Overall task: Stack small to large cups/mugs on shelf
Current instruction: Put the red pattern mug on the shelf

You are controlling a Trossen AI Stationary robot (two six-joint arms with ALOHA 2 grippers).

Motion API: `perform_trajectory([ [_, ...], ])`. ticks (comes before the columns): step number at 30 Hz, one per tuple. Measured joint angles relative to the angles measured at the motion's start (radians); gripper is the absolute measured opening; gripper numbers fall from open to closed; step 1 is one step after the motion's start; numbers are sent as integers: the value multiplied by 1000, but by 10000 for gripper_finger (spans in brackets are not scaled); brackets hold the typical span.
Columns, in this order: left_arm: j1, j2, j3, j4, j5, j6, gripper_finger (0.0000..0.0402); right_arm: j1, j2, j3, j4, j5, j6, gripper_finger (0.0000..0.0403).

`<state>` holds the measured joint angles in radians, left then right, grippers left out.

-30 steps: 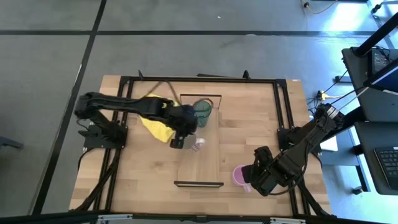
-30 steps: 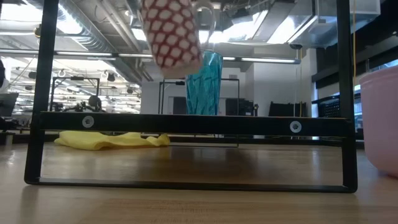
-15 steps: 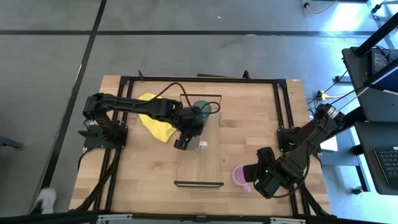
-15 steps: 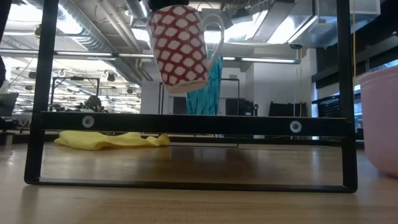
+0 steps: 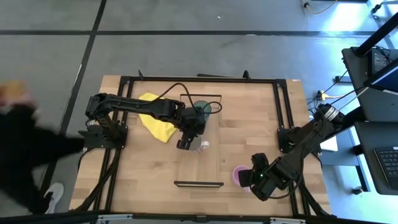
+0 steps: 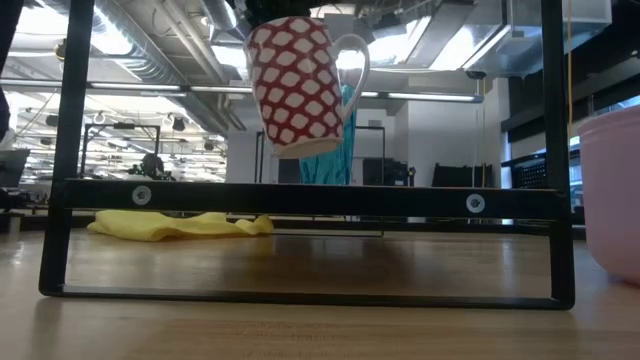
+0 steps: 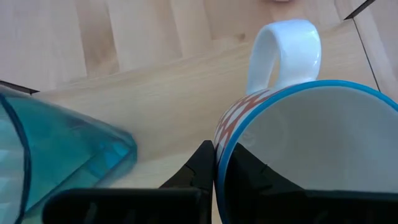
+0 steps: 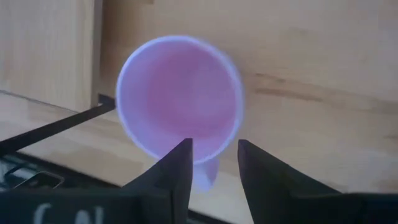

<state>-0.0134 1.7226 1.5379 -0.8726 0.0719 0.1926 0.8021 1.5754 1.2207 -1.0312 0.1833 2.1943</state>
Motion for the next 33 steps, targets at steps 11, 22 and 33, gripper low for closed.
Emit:
perform_trajectory([
  [11, 5, 46, 0, 11, -7, 2, 16, 0, 0, -12, -32, 18, -5, 129],
  [22, 20, 73, 0, -11, -14, -7, 18, 0, 0, -11, -63, 16, -15, 129],
  [33, 21, 72, 0, -34, -34, -77, 26, -1, 0, -11, -74, 15, -26, 129],
])
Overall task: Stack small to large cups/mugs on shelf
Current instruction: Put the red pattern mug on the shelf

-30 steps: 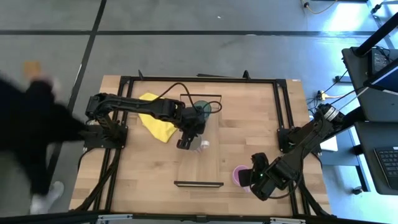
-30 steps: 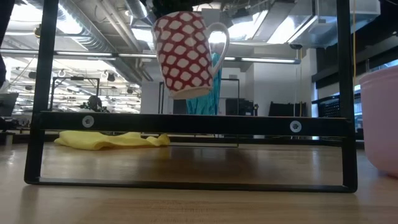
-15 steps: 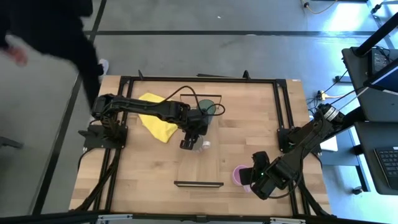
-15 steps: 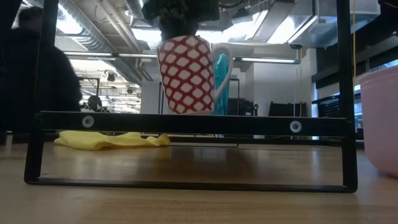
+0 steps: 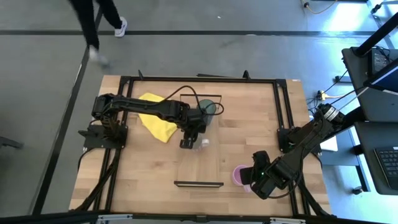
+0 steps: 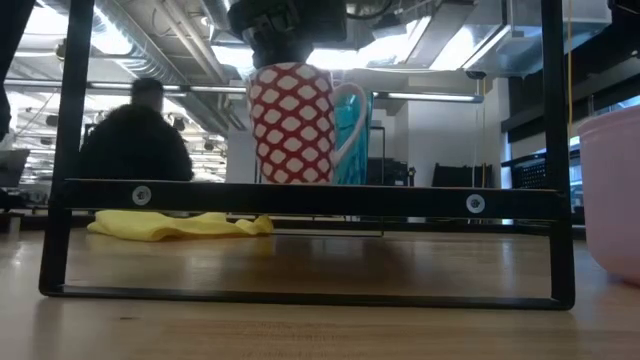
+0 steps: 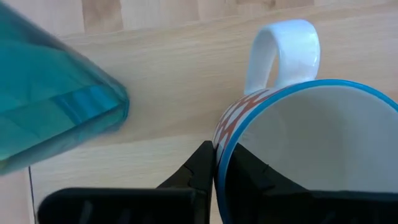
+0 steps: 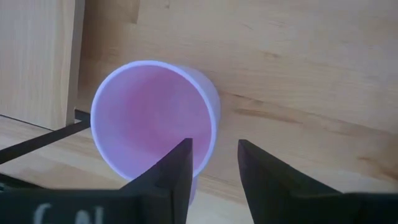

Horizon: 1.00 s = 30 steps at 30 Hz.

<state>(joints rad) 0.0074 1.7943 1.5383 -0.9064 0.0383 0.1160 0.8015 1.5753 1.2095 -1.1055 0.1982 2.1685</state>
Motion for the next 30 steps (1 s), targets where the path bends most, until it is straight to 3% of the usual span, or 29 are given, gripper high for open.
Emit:
perform_trajectory([
  [18, 0, -3, 0, 5, -4, -6, 54, 0, 0, 0, 17, -1, -4, 129],
  [30, 2, -10, 0, -23, -74, 25, 55, 0, 0, 0, 5, -19, -5, 129],
])
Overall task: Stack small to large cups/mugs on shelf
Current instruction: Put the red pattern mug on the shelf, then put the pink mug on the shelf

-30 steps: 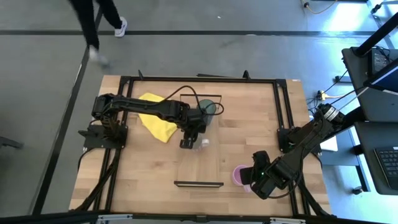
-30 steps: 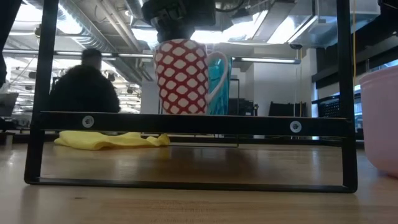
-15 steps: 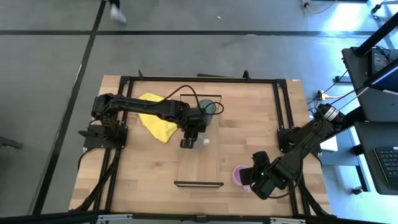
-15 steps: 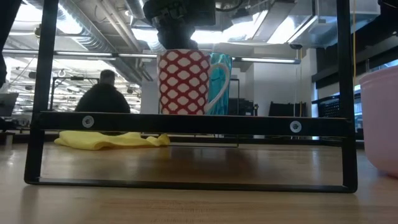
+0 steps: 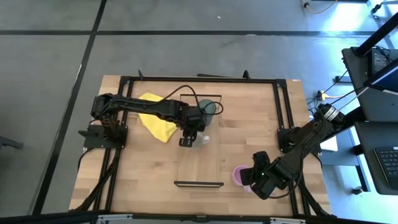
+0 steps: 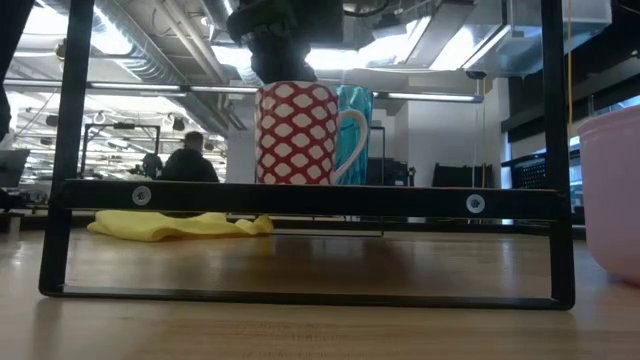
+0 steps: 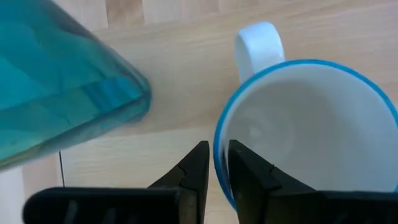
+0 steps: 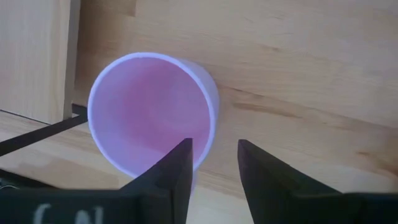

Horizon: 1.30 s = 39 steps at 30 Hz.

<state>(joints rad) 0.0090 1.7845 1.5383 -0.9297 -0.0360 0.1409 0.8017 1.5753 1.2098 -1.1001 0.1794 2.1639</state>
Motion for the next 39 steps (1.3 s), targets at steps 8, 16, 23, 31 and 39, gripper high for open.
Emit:
perform_trajectory([
  [8, 0, -62, 0, 1, -6, -19, 55, 0, -1, 0, -2, 0, 0, 129],
  [16, -3, -122, 0, -8, -7, -61, 55, 0, -1, -5, 24, 1, 2, 129],
  [23, -4, -134, 0, -31, -25, -78, 55, 0, -1, -72, 93, -12, 11, 129],
  [31, -5, -134, 0, -80, -52, -78, 55, 0, -1, -95, 116, -23, 24, 129],
  [39, -5, -133, 0, -94, -58, -62, 55, 0, -1, -170, 258, -24, 26, 122],
])
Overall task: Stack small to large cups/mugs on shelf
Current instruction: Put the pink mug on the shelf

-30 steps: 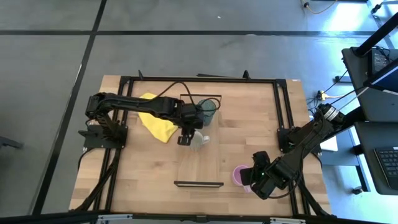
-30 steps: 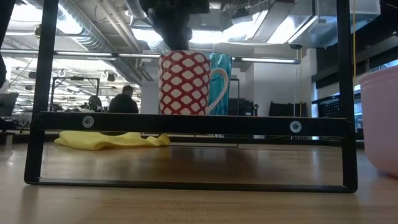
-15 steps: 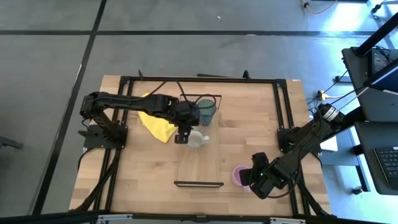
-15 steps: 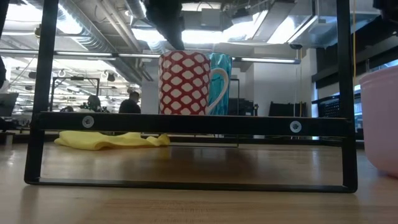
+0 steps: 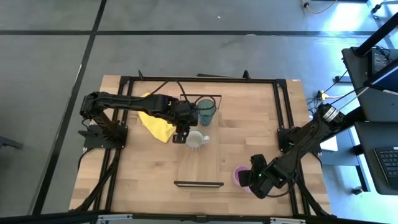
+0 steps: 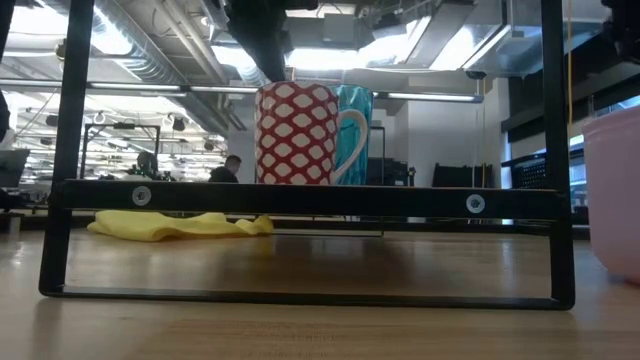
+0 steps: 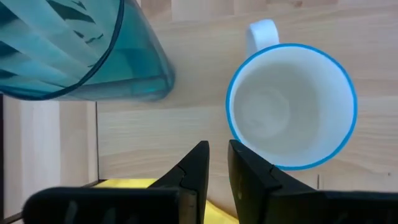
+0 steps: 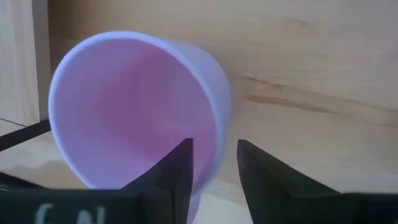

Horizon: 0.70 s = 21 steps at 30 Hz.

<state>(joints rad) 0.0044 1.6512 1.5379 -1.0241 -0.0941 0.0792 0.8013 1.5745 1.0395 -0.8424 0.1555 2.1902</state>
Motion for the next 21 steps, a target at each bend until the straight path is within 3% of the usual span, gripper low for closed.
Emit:
perform_trajectory([
  [9, 0, -26, -1, -50, -38, -44, 55, -11, -2, -23, 31, -3, -76, 45],
  [13, 0, -57, -1, -60, -47, -100, 55, -45, -17, -23, 12, -18, -259, 11],
  [21, -30, -125, -1, -100, -112, -216, 55, -162, -40, -24, -45, -120, -704, 23],
])
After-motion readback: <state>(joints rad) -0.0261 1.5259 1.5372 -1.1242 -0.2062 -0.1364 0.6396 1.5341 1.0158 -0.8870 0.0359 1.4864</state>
